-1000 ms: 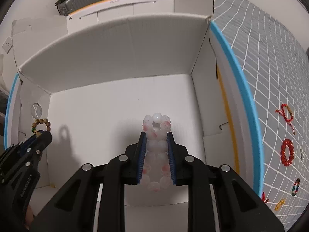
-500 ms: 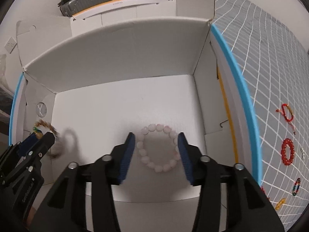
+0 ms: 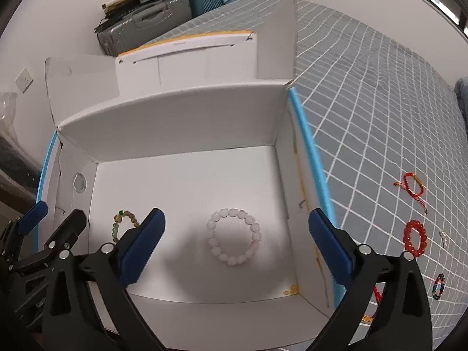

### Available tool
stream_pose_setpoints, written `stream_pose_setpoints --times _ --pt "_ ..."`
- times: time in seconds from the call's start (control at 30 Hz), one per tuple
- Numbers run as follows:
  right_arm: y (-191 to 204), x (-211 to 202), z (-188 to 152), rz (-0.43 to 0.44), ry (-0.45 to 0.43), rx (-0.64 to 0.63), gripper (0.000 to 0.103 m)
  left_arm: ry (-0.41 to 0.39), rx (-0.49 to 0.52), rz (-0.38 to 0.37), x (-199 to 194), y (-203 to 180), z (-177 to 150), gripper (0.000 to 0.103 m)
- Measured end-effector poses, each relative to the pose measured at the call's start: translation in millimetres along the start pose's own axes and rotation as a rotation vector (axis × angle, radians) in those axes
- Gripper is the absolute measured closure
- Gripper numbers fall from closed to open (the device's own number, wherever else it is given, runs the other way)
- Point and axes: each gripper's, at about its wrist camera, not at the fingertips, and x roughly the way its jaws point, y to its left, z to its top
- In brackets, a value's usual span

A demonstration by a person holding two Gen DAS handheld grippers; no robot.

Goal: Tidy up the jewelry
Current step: 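Open both tools to drop the bracelets into the box, then move both tools back over the remaining bracelets on the bed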

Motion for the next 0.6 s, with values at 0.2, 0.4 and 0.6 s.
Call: stream_pose_setpoints --times 0.2,0.4,0.6 --pt "-19 -19 -3 -0.030 -0.056 -0.003 0.008 -0.006 0.028 -0.018 -6 -12 2 0.006" --pt "-50 -39 -15 -0.065 -0.106 0.026 0.008 -0.048 0.068 -0.087 -23 -40 1 0.006" --pt "-103 -55 -38 -0.116 -0.106 0.099 0.008 -0.066 0.108 -0.157 -39 -80 -4 0.006"
